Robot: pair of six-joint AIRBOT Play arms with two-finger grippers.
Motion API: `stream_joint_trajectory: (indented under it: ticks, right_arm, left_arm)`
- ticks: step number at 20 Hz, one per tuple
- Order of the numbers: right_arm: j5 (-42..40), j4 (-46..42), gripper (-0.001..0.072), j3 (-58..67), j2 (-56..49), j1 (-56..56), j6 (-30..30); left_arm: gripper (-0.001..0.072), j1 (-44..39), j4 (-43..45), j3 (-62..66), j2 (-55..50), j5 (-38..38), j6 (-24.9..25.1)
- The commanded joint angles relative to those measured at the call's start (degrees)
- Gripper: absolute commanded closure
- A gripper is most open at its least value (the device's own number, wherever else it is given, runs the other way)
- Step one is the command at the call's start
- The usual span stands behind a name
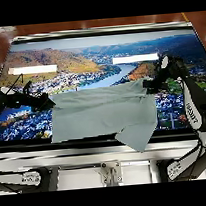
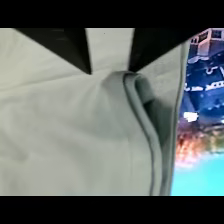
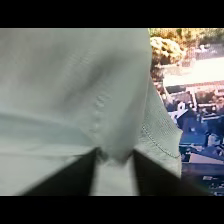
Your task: Fold the shirts.
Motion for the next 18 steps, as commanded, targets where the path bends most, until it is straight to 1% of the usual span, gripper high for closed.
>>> stream_joint_trajectory:
  ticks: [1,3,5,6,7,8,9,11,14,17,18]
  right_arm:
    - [4.59,1.05,0.0091,0.0,0.0,-0.02,-2.08]
    - [11.15,-6.1,0.0091,0.04,1.38,-0.79,-6.05]
    - [16.81,-13.73,0.0091,0.02,3.98,-2.89,-8.46]
    - [19.21,-13.6,0.0091,0.02,5.75,-5.18,-9.86]
    - [21.16,-12.11,0.0092,-0.11,7.3,-8.04,-9.97]
    - [22.36,-9.18,0.0092,-1.05,9.14,-11.58,-9.97]
    - [22.47,-5.68,0.0092,-2.95,11.1,-14.99,-9.94]
    - [20.48,1.29,0.0092,-9.25,15.52,-21.11,-9.99]
    - [14.84,8.9,0.0091,-20.9,21.99,-25.68,-12.74]
    - [9.57,13.03,0.0091,-29.09,26.01,-25.77,-14.95]
    - [8.04,13.73,0.0092,-31.08,26.6,-25.77,-14.95]
  left_arm:
    - [0.0165,0.31,-0.07,0.24,0.11,-0.26,-0.02]
    - [0.0164,1.9,2.27,1.55,0.61,-4.61,-0.04]
    - [0.0153,4.96,5.29,2.47,2.14,-10.27,0.0]
    - [0.0094,6.45,7.21,2.29,3.19,-13.35,0.02]
    - [0.0088,7.8,9.77,1.68,4.31,-16.35,0.13]
    - [0.0042,9.11,12.28,0.02,5.77,-18.95,0.94]
    - [0.0042,10.34,13.7,-2.73,7.54,-20.09,1.68]
    - [0.0042,12.63,13.53,-11.58,11.74,-18.1,2.62]
    - [0.0041,14.86,13.46,-23.69,16.11,-14.32,6.67]
    - [0.0041,16.2,7.98,-28.28,16.68,-13.75,11.8]
    - [0.0042,16.0,6.82,-28.94,16.68,-12.66,12.31]
